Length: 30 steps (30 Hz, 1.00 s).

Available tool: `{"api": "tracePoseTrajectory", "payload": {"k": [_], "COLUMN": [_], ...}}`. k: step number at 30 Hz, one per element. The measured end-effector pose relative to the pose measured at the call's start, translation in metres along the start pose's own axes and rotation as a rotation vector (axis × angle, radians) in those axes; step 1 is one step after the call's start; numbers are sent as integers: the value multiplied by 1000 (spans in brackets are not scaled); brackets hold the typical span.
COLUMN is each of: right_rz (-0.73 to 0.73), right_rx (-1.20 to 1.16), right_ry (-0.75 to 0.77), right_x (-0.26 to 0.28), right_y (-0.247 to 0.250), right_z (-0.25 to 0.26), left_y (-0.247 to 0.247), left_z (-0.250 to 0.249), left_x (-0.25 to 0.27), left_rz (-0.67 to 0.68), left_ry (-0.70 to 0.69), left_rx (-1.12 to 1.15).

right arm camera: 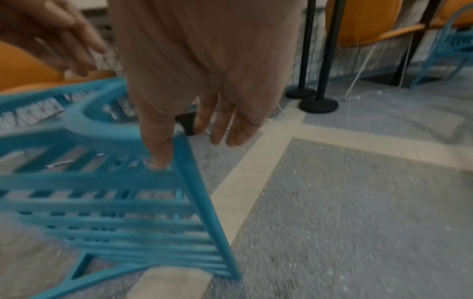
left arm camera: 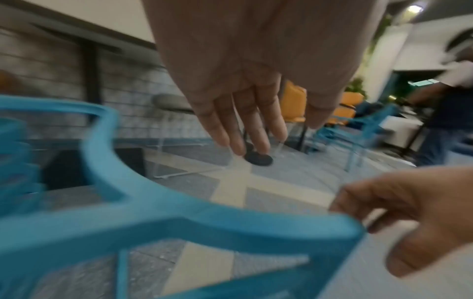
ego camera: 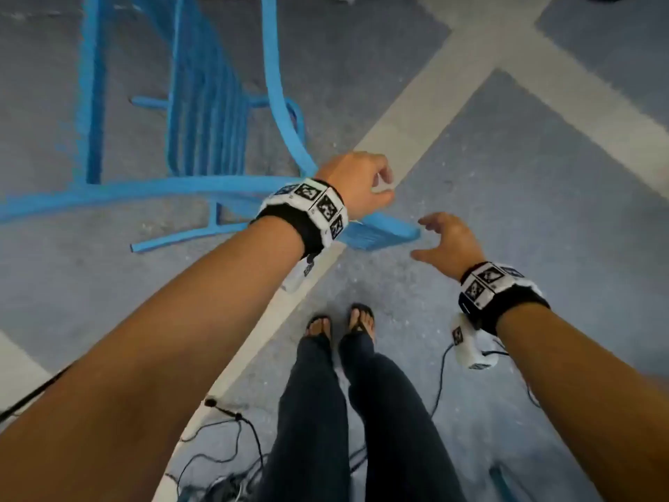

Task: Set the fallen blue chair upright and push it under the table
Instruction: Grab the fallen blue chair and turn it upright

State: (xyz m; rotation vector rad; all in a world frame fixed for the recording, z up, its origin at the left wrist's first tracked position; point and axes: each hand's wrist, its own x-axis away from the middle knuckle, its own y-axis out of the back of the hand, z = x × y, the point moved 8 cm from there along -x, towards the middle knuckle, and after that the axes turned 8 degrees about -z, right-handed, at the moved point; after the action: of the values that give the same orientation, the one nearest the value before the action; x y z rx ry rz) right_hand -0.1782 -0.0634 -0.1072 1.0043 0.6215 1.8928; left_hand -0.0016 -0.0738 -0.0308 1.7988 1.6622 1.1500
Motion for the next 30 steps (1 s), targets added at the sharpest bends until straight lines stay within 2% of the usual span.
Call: {"api": "tracePoseTrajectory", "payload": {"k": [2,4,6,9,11,16,18,21,22,24,27,30], "right_rz": [-20,-29,-50,-35,-13,-37,-81,-188,-196,-118,48,-3], "right_rx": [-57,-105,-156,-211,-163,-123,-158,-302,-334,-365,-359,-388], "right_ry": [11,-18,-25,5,38,79,52,68,77,65,9,-6], "right_x": [-12,-14,-18,-28,-32,-27,-20,-6,-1,4,12,26], "right_y": [-13,-31,-47,-62,-68,-60,-51,-25,-18,-15,-18,-7], "right_z": [-20,-37,-49,-51,-47,-32,-19,16,29,57,93,125], "left_y": [-44,-87,-114,-132,-136,-122,-101,-40,-15,44,140,225], "left_z": [-15,-22,-22,-18,-16,-19,-22,-37,-43,-55,-66,-61], "left_x": [-14,-14,-19,-26,-27,-21,-16,-7,-1,17,55,92], "left_rz": [98,208,188,176,195,179,157,88,70,9,-184,-437], "left_ry": [-91,-124,-166,-169,-138,-110,-97,-103,-110,-118,-97,-78], "left_rx": [-90,-200,-308,-447,-487,-469,-451,-444,-442,-439,-386,-253]}}
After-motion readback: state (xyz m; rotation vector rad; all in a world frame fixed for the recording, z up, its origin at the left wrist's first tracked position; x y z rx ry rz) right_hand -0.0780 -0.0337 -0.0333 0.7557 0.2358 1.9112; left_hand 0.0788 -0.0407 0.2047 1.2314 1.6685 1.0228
